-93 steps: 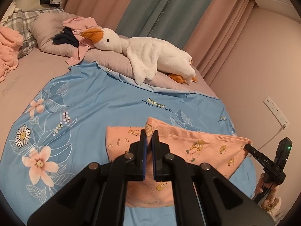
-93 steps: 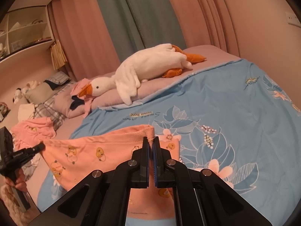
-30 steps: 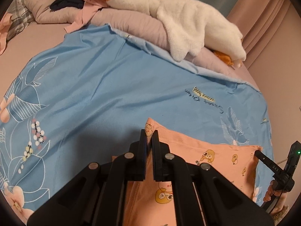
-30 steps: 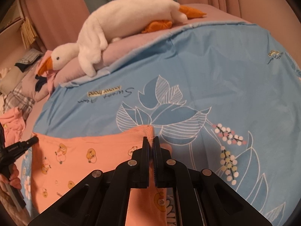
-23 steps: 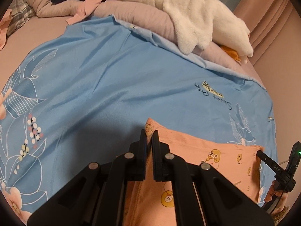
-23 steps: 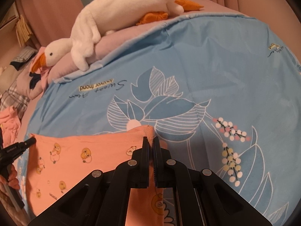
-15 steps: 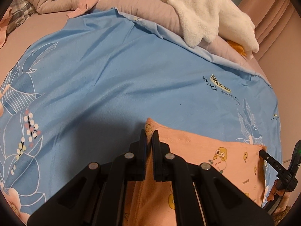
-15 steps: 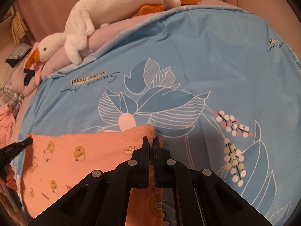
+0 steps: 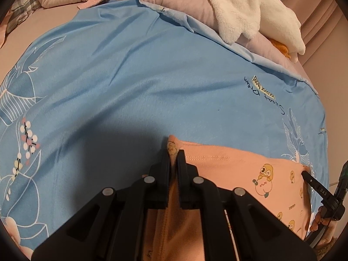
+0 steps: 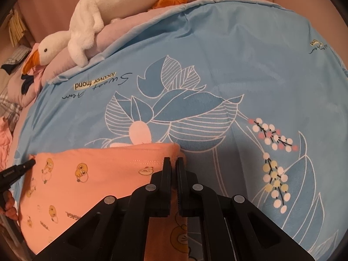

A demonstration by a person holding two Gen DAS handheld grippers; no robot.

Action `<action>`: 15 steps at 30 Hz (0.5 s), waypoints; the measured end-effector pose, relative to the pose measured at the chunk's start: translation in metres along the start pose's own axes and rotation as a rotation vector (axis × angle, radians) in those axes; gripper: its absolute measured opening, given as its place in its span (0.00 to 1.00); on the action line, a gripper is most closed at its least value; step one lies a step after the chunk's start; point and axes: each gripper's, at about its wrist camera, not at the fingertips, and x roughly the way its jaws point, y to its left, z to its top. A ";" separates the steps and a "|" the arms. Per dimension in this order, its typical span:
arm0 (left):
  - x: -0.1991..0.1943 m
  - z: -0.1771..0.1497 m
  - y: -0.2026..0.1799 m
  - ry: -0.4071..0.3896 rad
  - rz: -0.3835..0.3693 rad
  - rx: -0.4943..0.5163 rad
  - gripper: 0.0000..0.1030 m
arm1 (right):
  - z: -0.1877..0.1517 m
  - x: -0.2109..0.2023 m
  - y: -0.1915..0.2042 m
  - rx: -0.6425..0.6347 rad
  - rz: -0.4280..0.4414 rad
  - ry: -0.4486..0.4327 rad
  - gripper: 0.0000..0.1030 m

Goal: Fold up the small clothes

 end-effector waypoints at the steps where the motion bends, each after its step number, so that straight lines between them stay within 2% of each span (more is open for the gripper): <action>1: 0.001 0.000 0.001 0.001 -0.002 -0.002 0.07 | 0.000 0.000 0.000 0.001 -0.001 0.001 0.04; 9: 0.002 0.001 0.003 0.003 -0.011 -0.019 0.07 | -0.001 0.005 0.004 -0.012 -0.026 0.012 0.04; 11: 0.001 0.001 0.002 0.007 -0.011 -0.022 0.09 | 0.000 0.005 0.006 -0.019 -0.037 0.015 0.04; 15: -0.012 -0.002 -0.001 -0.011 0.012 -0.020 0.20 | 0.001 0.002 0.008 -0.021 -0.067 0.013 0.06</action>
